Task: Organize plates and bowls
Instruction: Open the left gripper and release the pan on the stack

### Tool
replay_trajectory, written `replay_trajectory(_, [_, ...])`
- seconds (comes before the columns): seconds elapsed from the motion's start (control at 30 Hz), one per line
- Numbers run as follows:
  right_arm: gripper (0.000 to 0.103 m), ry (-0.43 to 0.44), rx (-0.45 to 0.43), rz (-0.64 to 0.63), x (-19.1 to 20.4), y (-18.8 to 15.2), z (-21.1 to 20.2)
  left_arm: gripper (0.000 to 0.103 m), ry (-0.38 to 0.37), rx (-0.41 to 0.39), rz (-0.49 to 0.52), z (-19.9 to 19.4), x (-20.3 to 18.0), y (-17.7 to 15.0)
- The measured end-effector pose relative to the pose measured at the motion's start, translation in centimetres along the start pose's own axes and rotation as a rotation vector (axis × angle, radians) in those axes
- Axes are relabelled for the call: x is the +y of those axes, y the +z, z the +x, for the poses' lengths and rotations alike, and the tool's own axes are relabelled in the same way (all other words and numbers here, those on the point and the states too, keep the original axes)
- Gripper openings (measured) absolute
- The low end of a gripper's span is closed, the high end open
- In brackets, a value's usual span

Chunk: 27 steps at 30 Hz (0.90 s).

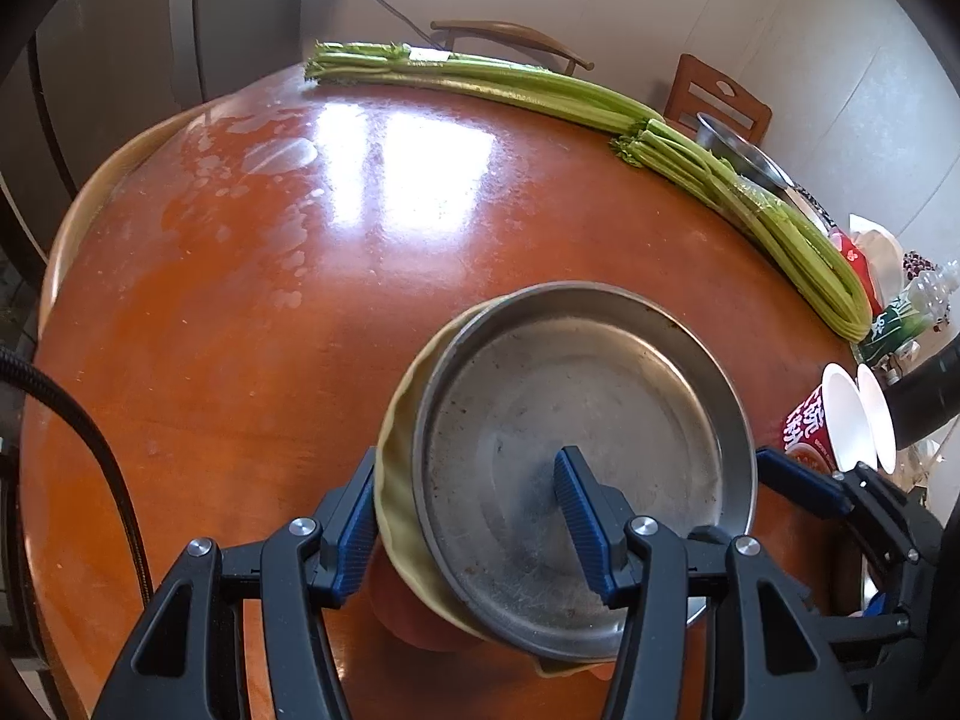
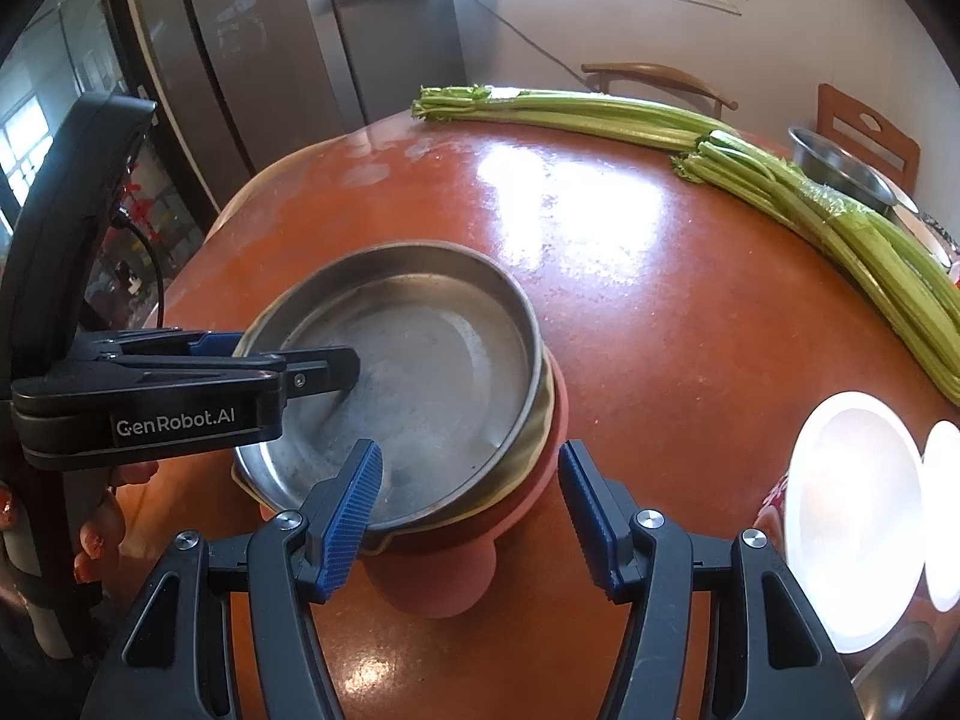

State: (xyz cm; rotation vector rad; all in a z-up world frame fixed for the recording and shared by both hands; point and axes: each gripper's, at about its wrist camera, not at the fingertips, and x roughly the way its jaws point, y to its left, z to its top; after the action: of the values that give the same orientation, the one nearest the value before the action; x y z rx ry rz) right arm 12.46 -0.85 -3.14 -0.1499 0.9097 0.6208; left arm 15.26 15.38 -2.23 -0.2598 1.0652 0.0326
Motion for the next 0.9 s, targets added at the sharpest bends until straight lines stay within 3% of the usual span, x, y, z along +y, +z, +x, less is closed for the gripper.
replay_trajectory(0.9, [0.063,-0.043,-0.138,0.037,-3.4,-2.8,-6.6,0.056,0.148,-0.095,-0.066,-3.8,-1.7,-1.1])
